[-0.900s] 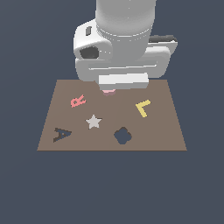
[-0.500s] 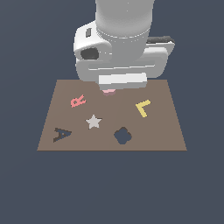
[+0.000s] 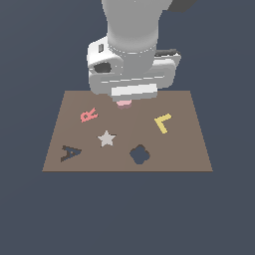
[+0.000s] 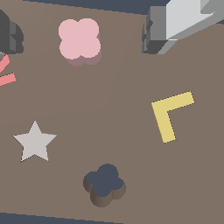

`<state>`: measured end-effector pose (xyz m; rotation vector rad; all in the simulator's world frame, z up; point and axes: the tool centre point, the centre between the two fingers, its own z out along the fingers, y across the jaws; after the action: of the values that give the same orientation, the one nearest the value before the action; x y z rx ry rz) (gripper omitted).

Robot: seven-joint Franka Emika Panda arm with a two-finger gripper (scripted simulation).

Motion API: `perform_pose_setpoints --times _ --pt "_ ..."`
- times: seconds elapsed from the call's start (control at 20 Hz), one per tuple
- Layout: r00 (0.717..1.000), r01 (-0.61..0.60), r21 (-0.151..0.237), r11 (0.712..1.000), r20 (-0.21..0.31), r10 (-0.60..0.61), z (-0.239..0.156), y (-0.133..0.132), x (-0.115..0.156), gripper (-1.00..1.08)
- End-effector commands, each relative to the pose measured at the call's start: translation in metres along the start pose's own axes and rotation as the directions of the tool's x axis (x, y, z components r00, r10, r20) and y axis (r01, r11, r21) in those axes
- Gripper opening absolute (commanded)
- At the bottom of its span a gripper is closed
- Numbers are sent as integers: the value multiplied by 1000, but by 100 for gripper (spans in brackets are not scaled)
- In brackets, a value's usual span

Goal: Insert a designated object into the corresponding slot on a board.

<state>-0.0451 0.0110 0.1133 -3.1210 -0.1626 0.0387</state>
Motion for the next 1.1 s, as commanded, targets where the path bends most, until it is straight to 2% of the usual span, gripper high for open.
perform_pose_setpoints --times 0.0,0.5,1.05 --pt "1000 21 -4 1000 -4 -21 14 4 -11 100" --pt "996 82 -16 997 -19 -82 55 17 -42 100" --pt "996 92 -19 996 -21 -92 66 21 -47 100"
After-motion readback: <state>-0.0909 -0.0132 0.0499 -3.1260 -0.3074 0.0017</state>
